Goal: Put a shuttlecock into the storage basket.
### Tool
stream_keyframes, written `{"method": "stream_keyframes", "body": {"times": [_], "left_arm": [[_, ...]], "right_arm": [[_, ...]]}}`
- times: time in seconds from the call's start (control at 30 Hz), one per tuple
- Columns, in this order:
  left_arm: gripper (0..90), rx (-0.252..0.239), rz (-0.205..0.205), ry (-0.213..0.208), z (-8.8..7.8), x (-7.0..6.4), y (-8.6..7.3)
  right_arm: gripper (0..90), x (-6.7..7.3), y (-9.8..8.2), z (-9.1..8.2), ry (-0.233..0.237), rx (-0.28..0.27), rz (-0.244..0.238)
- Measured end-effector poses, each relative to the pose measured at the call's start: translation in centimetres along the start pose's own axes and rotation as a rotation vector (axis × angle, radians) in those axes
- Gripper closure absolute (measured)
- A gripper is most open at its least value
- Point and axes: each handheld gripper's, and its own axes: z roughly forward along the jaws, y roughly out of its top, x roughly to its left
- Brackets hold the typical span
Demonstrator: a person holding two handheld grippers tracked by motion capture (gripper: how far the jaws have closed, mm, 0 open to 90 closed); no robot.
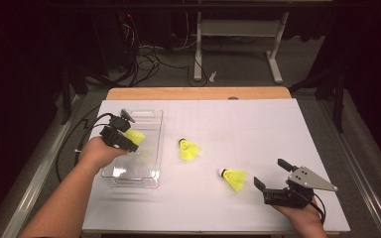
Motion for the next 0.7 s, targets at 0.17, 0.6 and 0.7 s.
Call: {"method": "stream_keyframes", "body": {"times": [0.17, 0.6, 0.7], "left_arm": [[55.6, 0.039, 0.008, 0.027, 1.1, -0.1, 0.2], [54.9, 0.024, -0.023, 0.017, 1.1, 0.4, 0.4], [54.8, 0.005, -0.027, 0.020, 0.7, 0.8, 0.2]], "right_arm": [[0.9, 0.0, 0.0, 0.0, -0.002, 0.000, -0.001], [1.0, 0.0, 0.0, 0.0, -0.002, 0.004, 0.001], [1.0, 0.0, -0.1, 0.0, -0.001, 0.004, 0.002]]}}
